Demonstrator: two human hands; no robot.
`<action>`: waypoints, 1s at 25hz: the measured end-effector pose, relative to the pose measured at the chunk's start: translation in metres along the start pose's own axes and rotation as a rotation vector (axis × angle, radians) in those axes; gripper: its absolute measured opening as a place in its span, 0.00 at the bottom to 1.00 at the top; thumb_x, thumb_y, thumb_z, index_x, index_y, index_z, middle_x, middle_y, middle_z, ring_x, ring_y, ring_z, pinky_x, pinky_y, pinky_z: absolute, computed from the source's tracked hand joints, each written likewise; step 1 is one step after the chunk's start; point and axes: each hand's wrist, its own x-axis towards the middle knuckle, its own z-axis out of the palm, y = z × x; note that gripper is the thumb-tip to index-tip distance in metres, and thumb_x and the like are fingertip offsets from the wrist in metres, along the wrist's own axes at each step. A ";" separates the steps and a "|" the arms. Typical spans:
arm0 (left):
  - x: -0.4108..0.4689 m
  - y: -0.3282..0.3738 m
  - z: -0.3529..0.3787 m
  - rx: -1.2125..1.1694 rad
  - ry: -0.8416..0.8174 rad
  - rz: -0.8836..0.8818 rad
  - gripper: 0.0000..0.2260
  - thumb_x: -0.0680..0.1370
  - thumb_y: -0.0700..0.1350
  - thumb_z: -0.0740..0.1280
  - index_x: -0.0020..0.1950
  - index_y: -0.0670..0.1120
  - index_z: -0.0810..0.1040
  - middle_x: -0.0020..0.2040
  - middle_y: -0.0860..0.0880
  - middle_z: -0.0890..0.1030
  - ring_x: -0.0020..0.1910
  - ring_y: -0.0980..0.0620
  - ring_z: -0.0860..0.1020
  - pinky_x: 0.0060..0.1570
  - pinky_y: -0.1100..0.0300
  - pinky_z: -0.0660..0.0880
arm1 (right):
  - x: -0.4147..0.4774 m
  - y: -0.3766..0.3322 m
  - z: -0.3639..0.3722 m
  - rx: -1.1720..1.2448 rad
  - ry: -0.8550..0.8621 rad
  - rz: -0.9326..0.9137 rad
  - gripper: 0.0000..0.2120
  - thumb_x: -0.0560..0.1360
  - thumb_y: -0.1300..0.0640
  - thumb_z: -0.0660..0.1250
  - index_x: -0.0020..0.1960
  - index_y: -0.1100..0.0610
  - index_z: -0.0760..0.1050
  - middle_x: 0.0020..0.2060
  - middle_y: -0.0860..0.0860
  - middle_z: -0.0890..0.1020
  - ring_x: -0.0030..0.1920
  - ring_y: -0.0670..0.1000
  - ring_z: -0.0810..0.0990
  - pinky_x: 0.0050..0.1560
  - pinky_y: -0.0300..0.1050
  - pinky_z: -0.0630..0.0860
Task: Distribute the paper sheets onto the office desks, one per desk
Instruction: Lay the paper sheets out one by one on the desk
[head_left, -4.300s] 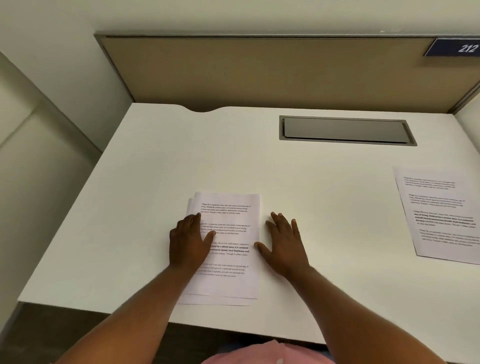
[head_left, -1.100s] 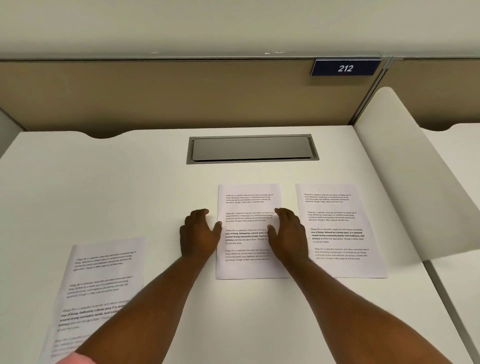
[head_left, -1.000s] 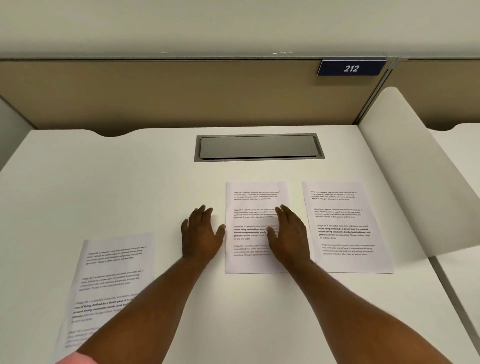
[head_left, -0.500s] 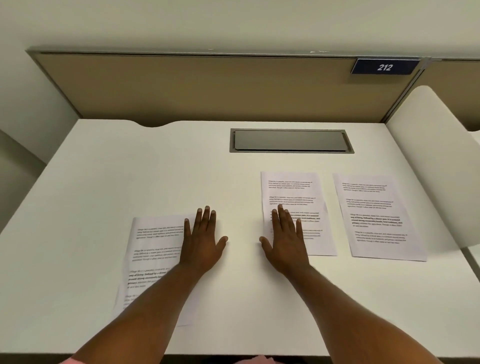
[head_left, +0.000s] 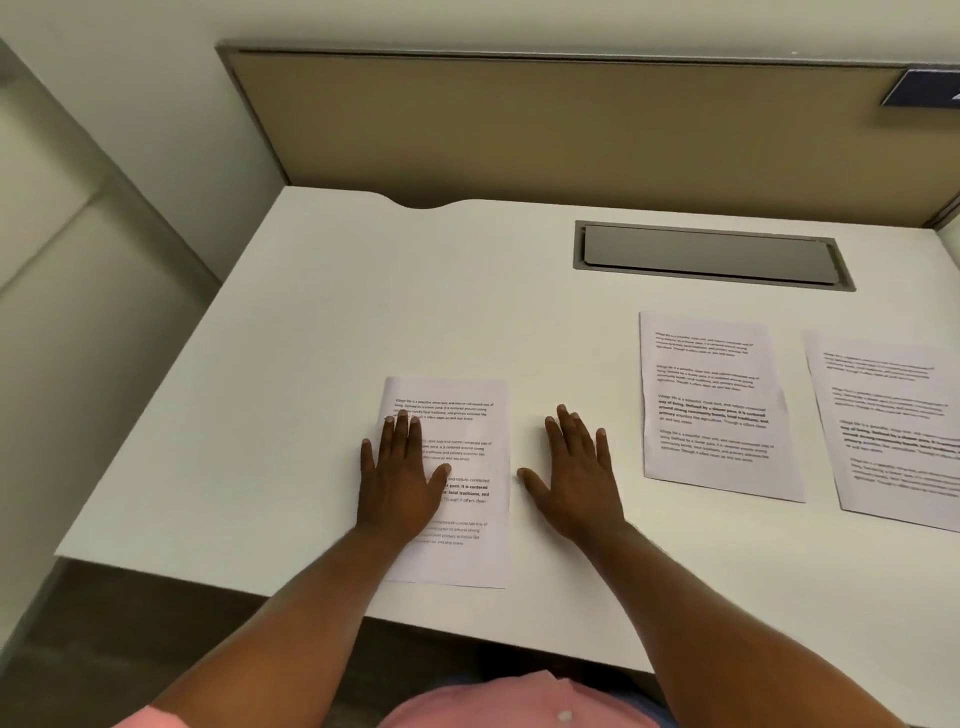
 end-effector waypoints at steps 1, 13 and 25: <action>-0.003 -0.007 0.000 -0.013 0.005 -0.043 0.37 0.80 0.63 0.53 0.82 0.43 0.53 0.83 0.45 0.53 0.82 0.47 0.50 0.79 0.41 0.47 | 0.001 -0.005 0.003 0.000 -0.003 -0.014 0.40 0.79 0.35 0.56 0.82 0.58 0.54 0.83 0.53 0.50 0.82 0.52 0.47 0.80 0.56 0.39; 0.016 -0.027 -0.020 -0.457 0.057 -0.488 0.35 0.74 0.47 0.71 0.78 0.40 0.62 0.68 0.38 0.74 0.67 0.37 0.70 0.66 0.44 0.69 | 0.011 -0.036 0.018 0.006 -0.020 -0.079 0.30 0.79 0.38 0.59 0.75 0.52 0.71 0.80 0.54 0.62 0.81 0.55 0.57 0.80 0.57 0.41; 0.049 -0.019 -0.047 -1.173 0.104 -0.791 0.04 0.71 0.40 0.73 0.45 0.47 0.81 0.41 0.48 0.84 0.43 0.45 0.81 0.47 0.55 0.78 | 0.022 -0.030 0.004 0.138 -0.030 0.011 0.26 0.80 0.43 0.63 0.73 0.55 0.71 0.78 0.51 0.66 0.80 0.50 0.59 0.79 0.50 0.38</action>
